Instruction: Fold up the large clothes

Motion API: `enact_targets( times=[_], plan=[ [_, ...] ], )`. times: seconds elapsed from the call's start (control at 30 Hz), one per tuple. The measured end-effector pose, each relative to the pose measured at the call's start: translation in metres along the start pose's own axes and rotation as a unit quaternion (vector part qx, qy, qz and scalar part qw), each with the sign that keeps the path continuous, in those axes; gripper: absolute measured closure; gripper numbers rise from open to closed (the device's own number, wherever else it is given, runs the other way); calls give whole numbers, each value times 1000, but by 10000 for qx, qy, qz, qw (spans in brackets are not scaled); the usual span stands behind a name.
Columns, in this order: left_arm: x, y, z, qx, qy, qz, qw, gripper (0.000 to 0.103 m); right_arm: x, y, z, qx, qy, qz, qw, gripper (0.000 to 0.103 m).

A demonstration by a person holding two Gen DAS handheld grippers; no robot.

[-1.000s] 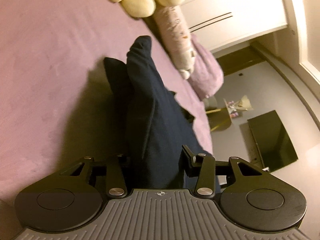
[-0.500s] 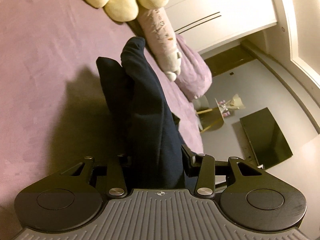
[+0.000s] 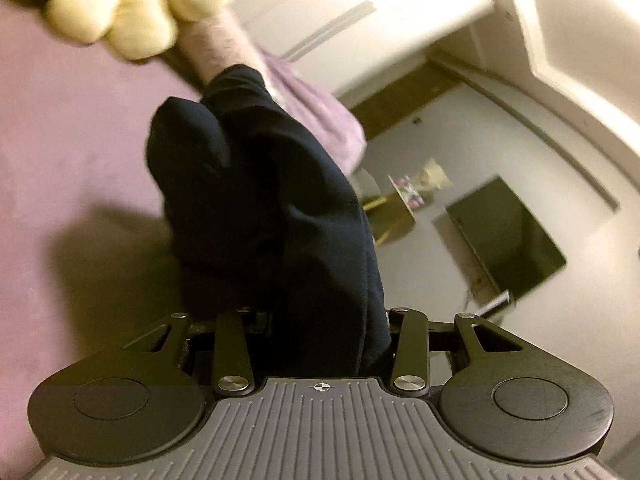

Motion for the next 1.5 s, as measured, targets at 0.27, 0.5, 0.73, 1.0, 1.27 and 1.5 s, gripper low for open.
enact_targets(
  times=[0.27,0.5,0.73,1.0,1.27,1.5],
  plan=[
    [-105,70,77,-988,164,-834,9915,61,33,4,40,-1520,-1067,387,9818,90],
    [-191,150,52,-1119,-393,-1693,9784,42,83,19,115,-2072,-779,743,9723,91],
    [-180,170,58,-1537,-215,-1526,9760,16,119,-3,169,-2508,-859,1197,9568,38],
    [-168,172,57,-1729,-294,-1598,9714,15,80,-43,162,-2480,-1631,601,9530,35],
    [-106,142,59,-1814,-345,-1373,9732,14,52,-35,142,-1698,-1079,141,9795,74],
    [-98,65,-11,-915,-1622,-130,9824,15,56,-46,130,-799,-407,163,9958,81]
  ],
)
Point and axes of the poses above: each gripper's, at about its wrist camera, not at the fingertips, and x roughly against the way its jaws point, z to its right, y to its underside, the point moved 10 cm from there along -x, roughly the way its jaws point, and after that the axes turned 11 degrees about x, right-handed, at the moved point
